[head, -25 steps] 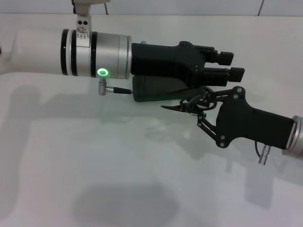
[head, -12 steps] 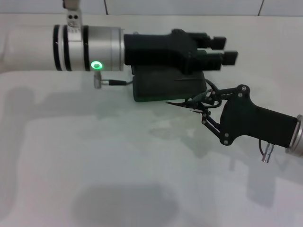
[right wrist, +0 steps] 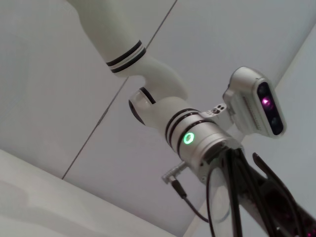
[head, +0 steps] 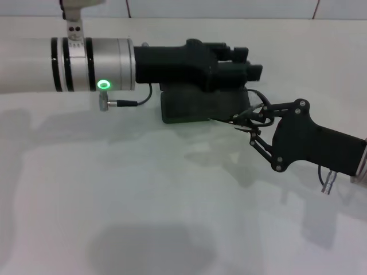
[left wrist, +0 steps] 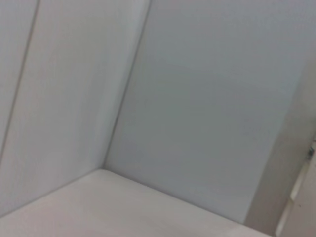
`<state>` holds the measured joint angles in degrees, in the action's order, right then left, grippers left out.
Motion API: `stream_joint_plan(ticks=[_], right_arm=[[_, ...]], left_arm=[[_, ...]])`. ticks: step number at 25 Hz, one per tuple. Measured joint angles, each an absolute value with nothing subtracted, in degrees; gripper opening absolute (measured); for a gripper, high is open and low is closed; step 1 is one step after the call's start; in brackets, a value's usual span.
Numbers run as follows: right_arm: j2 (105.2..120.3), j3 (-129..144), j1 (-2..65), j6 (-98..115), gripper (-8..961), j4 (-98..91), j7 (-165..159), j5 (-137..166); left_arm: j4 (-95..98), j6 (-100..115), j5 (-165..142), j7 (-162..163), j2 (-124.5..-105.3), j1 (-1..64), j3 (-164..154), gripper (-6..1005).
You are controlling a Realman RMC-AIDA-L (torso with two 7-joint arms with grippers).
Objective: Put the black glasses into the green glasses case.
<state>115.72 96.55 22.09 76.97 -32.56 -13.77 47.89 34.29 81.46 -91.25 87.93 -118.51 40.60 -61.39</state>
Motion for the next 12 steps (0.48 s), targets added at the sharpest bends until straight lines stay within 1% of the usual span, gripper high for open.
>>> stream_joint_plan(ticks=[5,12], right_arm=[[115.82,96.5,22.8,76.3,132,-32.5,-13.9,47.9],[115.87,96.4,23.1,74.9,132,-32.5,-14.3,47.9]], left_arm=[[34.5,83.4,-93.1,87.8,-118.95,40.7,-61.4,560],[34.5,85.9,-93.6,87.0,-118.74,41.1,-61.5,560]])
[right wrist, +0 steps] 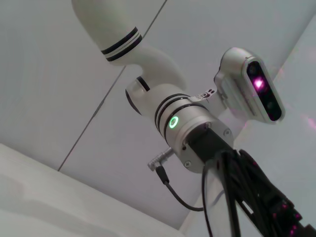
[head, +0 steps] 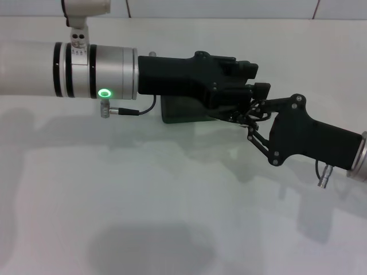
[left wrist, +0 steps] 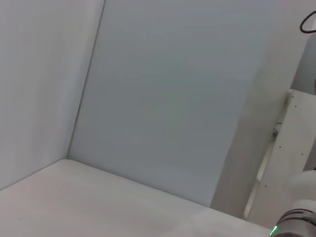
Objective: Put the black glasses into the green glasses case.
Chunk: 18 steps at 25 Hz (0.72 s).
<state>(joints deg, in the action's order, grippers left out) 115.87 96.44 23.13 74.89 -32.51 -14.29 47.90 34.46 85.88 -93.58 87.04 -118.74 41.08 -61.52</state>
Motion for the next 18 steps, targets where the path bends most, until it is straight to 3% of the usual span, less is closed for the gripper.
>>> stream_joint_plan(ticks=[11,18], right_arm=[[115.96,96.6,23.6,71.4,133,-33.0,-13.6,48.5],[116.21,107.7,22.6,38.8,134,-47.7,-11.0,44.1]], left_arm=[[34.1,82.4,-92.6,83.5,-119.18,39.7,-50.1,560],[34.0,82.2,-87.7,81.3,-118.88,36.2,-43.9,560]])
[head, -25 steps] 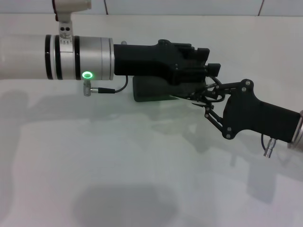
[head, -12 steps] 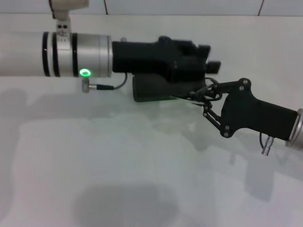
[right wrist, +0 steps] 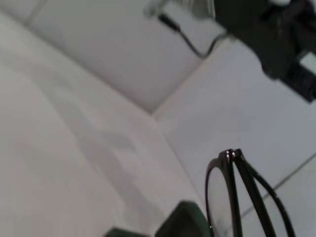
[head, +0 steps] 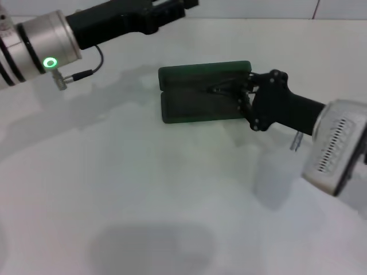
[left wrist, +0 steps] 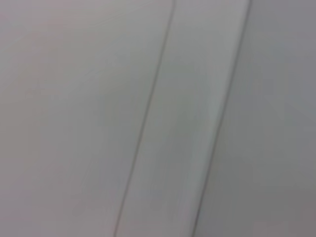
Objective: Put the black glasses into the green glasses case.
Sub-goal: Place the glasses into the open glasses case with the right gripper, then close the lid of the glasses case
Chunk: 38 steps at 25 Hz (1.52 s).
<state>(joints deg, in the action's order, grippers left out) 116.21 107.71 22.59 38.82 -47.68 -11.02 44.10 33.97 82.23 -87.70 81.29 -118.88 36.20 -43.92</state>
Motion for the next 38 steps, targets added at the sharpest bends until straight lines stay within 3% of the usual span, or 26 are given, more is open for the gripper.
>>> stream_joint_plan(ticks=[16,23,29,38], right_arm=[[116.18,122.9,30.5,10.1,135,-52.0,-16.9,39.1],[116.18,123.7,31.2,7.3,136,-52.8,-22.8,39.0],[116.18,125.1,31.0,6.3,245,-53.9,-24.9,38.4],[115.50,124.9,28.2,14.2,251,-56.6,-27.0,38.3]], left_arm=[[33.9,82.2,-87.3,81.2,-118.65,35.8,-43.9,559],[33.9,82.2,-87.4,81.2,-118.68,35.8,-44.2,559],[33.9,82.2,-87.4,81.2,-118.70,35.7,-44.2,559],[33.9,79.6,-89.5,81.4,-118.61,35.8,-44.1,559]])
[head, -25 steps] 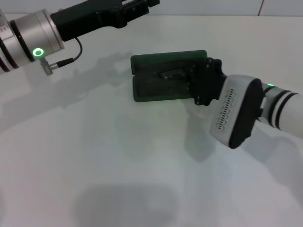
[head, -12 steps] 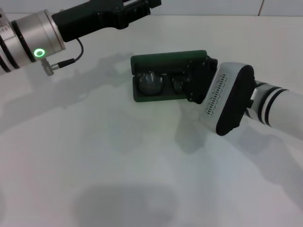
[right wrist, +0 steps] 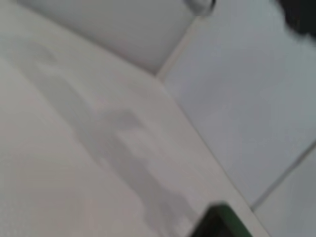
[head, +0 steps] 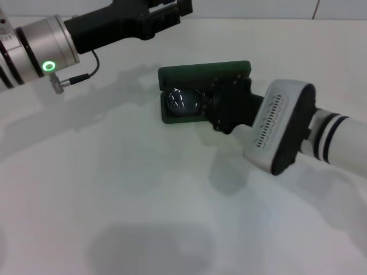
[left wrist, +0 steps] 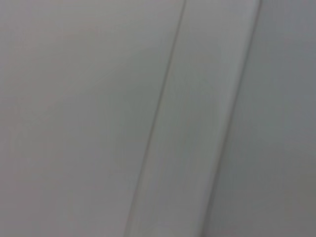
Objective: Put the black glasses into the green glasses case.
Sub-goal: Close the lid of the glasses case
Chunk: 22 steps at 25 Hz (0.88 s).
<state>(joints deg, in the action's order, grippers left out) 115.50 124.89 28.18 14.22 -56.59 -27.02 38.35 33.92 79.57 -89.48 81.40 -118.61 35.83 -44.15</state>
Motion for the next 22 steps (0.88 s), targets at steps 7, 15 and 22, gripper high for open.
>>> stream_joint_plan(ticks=[7,15,22], right_arm=[[111.49,124.4,29.3,33.5,255,-52.6,-41.9,40.9],[110.12,99.3,34.9,78.1,260,-29.5,-59.7,57.7],[109.95,90.0,35.3,84.3,264,-24.8,-63.7,66.1]], left_arm=[[33.1,62.1,-100.6,86.4,-118.96,40.4,-44.3,559],[30.5,54.3,-110.0,90.5,-119.51,47.4,-47.4,559],[29.6,46.6,-110.0,94.8,-119.70,49.4,-58.8,559]])
